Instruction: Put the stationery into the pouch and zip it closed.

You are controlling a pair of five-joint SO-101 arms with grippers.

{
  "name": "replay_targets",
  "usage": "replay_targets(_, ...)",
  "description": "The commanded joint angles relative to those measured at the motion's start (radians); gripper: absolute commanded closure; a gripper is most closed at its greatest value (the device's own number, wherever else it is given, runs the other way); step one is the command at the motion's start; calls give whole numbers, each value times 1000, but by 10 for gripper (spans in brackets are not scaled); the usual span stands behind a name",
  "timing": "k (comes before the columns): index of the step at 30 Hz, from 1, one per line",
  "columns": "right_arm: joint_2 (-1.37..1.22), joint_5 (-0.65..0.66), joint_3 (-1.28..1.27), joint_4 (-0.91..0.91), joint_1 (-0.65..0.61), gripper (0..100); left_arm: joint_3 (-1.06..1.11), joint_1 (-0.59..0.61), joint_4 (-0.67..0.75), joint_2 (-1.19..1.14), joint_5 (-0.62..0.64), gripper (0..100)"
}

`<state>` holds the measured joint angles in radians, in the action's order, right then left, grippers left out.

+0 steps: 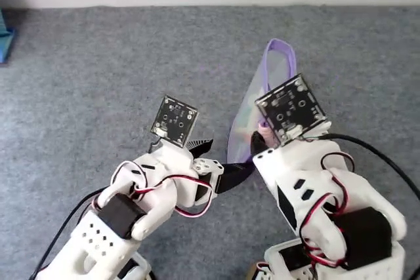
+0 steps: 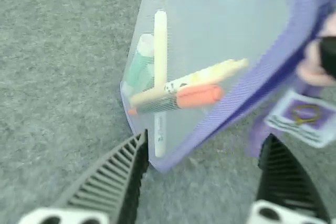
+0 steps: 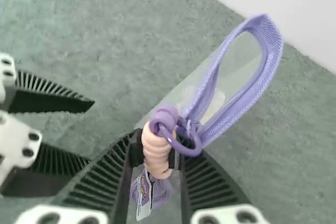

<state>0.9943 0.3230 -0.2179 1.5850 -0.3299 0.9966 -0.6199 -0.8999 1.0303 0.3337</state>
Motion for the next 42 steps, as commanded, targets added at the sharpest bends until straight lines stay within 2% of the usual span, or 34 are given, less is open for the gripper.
replay_targets(1, -4, 115, 63, 13, 45, 991, 30, -6, 98, 11, 6, 673)
replay_targets(6, -4, 198, 63, 4, 88, 991, 93, -29, 226, 9, 6, 673)
replay_targets(11, -4, 199, 63, 1, 84, 991, 114, -110, 311, 9, 9, 673)
replay_targets(16, -4, 195, 63, 2, 84, 991, 117, -120, 387, 8, 11, 677)
replay_targets(20, -2, 164, 68, 5, 82, 991, 130, -120, 436, 0, 11, 738)
replay_targets(23, 5, 146, 68, 10, 82, 991, 147, -118, 500, -66, 8, 769)
replay_targets(32, 7, 150, 115, 15, 81, 991, 131, -120, 678, -293, 6, 773)
replay_targets(39, 5, 152, 115, 62, 85, 991, 53, -117, 684, -370, 11, 777)
replay_targets(42, 5, 149, 115, 59, 88, 991, 48, -94, 683, -370, 5, 845)
